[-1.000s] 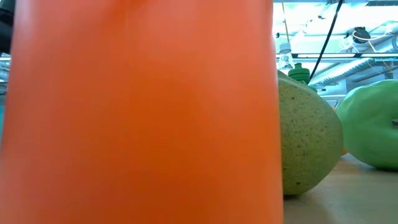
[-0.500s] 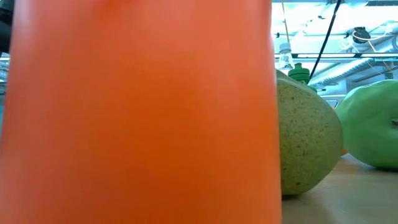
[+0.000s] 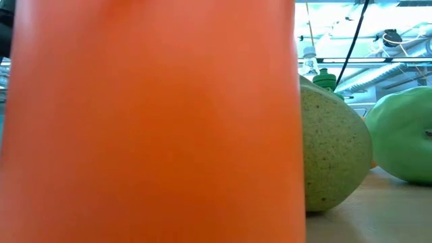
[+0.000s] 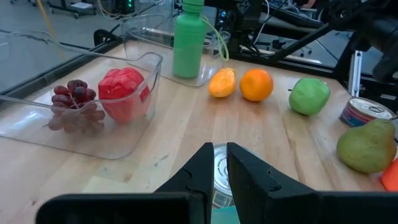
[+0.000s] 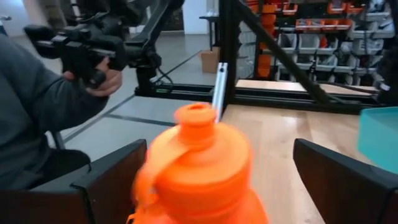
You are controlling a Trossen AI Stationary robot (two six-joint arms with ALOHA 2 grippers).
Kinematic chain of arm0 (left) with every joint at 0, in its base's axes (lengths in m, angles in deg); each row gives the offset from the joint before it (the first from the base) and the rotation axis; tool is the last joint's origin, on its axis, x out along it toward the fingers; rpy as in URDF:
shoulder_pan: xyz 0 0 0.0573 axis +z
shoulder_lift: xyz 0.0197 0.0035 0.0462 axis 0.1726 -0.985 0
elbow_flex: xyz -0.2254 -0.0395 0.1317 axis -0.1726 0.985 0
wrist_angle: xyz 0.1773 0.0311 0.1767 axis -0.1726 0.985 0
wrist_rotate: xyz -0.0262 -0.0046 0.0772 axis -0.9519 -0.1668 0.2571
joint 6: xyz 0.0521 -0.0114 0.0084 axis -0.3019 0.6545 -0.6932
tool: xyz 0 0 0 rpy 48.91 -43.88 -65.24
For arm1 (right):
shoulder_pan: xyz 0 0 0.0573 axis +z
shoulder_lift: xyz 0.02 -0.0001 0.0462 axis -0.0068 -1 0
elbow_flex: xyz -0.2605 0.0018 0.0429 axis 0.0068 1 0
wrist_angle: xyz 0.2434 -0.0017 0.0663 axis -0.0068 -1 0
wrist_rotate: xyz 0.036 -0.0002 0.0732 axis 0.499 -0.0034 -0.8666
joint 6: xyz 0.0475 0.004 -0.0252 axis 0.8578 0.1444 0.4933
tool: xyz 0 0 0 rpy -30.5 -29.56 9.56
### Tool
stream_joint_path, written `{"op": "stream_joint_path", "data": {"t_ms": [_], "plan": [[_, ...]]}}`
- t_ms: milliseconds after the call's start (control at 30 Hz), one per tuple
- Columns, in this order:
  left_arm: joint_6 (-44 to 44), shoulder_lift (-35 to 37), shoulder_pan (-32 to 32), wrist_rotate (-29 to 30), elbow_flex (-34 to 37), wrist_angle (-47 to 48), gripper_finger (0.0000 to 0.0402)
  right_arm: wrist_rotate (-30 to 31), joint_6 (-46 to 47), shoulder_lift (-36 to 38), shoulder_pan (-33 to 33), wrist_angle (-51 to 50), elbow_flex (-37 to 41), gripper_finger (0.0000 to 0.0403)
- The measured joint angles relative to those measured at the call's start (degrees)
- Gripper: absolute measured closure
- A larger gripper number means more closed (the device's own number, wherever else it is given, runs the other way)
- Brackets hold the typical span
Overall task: Pick & Place Food Item
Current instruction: Put the orange water bottle into the right transparent bin
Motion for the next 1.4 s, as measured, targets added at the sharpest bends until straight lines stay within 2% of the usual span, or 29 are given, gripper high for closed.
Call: {"op": "stream_joint_path", "data": {"t_ms": [300, 533, 767, 900, 1033, 1233, 1400], "plan": [[-0.02, 0.0, 0.0, 0.02, 0.0, 0.01, 0.035, -0.08, 0.21, 0.02, 0.04, -2.17, 0.0, 0.0099], [-0.02, 0.0, 0.0, 0.02, 0.0, 0.01, 0.035, 0.0, 1.55, 0.02, -0.3, -2.03, 0.0, 0.0198], [0.52, 0.0, 0.0, 0.0, 0.0, 0.01, 0.035, -0.01, -2.07, 0.1, -0.48, 1.45, 0.0, 0.0205], [0.55, 0.0, 0.0, 0.0, 0.0, 0.01, 0.035, 0.53, -3.11, 3.88, -0.46, -3.01, 0.09, 0.0205], [0.8, 0.0, 0.0, -0.02, 0.0, 0.01, 0.035, 7.11, -6.24, 12.54, 0.28, -13.81, 0.09, 0.0205], [1.23, 0.01, 0.0, -0.09, 0.0, 0.03, 0.035, 26.32, -10.41, 29.55, 4.2, -33.93, 0.0, 0.0205], [1.25, 0.02, 0.0, -0.13, 0.0, 0.64, 0.035, 36.78, -12.23, 41.05, 7.46, -43.73, 0.0, 0.0205]]}}
